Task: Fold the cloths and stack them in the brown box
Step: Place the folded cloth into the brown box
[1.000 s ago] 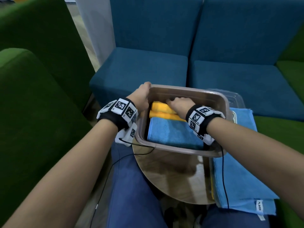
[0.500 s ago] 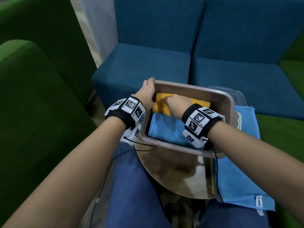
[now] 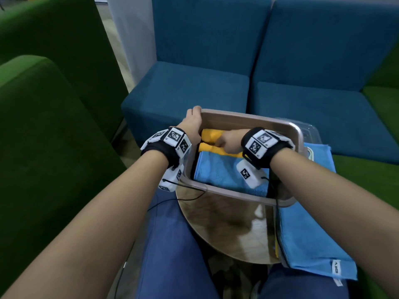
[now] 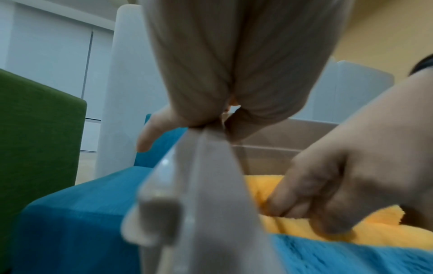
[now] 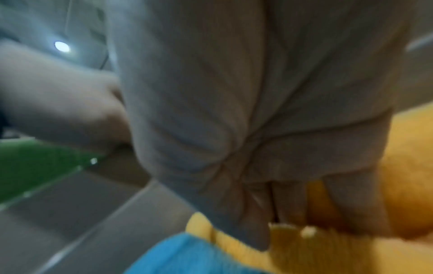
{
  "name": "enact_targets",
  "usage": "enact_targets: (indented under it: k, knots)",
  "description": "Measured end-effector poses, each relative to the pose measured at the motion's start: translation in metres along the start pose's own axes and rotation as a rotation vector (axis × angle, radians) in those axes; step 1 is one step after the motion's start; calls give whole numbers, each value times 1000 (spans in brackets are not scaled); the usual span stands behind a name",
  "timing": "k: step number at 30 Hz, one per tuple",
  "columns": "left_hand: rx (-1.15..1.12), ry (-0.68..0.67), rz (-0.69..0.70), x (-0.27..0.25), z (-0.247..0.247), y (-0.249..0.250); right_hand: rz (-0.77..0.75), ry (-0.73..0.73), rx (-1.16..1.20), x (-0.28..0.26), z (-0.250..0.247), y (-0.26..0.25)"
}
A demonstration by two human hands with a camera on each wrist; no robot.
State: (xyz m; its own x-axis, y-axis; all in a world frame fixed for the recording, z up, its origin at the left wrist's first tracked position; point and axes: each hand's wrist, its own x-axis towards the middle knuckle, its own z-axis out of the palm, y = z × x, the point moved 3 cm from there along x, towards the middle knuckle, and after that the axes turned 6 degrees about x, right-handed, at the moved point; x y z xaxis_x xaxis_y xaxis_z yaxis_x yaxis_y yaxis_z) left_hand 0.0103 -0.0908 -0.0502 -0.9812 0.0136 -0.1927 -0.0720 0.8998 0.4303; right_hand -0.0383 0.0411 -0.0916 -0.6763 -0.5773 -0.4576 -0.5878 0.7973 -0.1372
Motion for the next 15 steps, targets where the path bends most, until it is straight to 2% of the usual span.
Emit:
enact_targets:
  k: [2, 5, 7, 10, 12, 14, 15]
  knots:
    - [-37, -4, -6, 1, 2, -3, 103, -78, -156, -6, -1, 18]
    - [-61, -24, -5, 0, 8, -4, 288, -220, -223, -23, 4, 35]
    - [-69, -30, -11, -1, 12, -3, 332, -217, -268, -30, 4, 38]
    - [-63, -18, -10, -2, 12, 1, 301, -239, -247, -14, 21, 53]
    - [-57, 10, 4, -3, 8, 2, 296, -243, -356, -2, 30, 59]
    - [-52, 43, 17, -2, 5, 2, 267, -238, -236, 5, 38, 63]
    - [-46, 51, 17, -2, 4, 1, 278, -249, -184, -8, 32, 50]
